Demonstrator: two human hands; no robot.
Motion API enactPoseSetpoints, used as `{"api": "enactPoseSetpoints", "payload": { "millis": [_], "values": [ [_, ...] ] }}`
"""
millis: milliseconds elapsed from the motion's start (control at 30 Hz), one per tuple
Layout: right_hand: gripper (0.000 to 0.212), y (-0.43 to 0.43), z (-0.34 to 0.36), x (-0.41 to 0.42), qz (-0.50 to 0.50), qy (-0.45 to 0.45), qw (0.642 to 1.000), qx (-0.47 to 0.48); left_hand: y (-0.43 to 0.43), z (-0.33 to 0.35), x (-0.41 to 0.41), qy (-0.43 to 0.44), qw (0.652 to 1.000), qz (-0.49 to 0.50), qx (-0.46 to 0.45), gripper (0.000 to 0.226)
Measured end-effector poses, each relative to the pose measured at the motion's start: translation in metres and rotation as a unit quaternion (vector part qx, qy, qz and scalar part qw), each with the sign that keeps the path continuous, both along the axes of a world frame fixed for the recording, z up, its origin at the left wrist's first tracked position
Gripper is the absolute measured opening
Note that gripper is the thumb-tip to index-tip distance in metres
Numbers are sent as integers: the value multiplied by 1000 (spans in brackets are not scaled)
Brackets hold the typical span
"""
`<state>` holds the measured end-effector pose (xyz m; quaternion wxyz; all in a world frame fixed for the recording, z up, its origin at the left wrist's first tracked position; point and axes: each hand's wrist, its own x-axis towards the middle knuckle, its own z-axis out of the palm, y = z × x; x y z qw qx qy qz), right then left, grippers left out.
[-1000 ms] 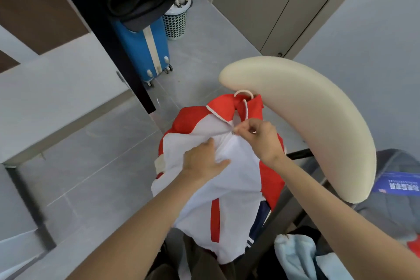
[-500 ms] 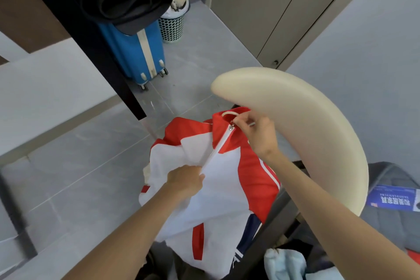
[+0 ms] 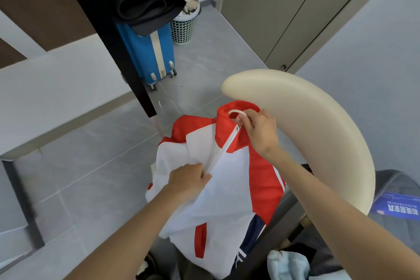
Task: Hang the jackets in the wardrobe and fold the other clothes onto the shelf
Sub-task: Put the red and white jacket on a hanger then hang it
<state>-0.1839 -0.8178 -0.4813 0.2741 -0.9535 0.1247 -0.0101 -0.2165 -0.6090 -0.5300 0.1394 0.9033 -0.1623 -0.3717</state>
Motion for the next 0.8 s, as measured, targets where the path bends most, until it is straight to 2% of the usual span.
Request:
{"api": "enactPoseSetpoints", "payload": {
  "millis": [133,267,400,633,800],
  "values": [
    [26,15,54,-7,74,-63,994,48,10,35,10,-38,997,57,-48,53],
    [27,50,114,-19,109,-93,973,179,20,86,11,-116,982,94,-115,61],
    [28,98,177,-36,152,-121,950,246,47,142,-9,-213,958,111,-156,56],
    [28,178,269,-79,174,-165,913,331,111,219,-56,-319,902,186,-224,38],
    [27,242,329,-113,188,-194,892,361,169,267,-89,-413,874,164,-198,26]
  ]
}}
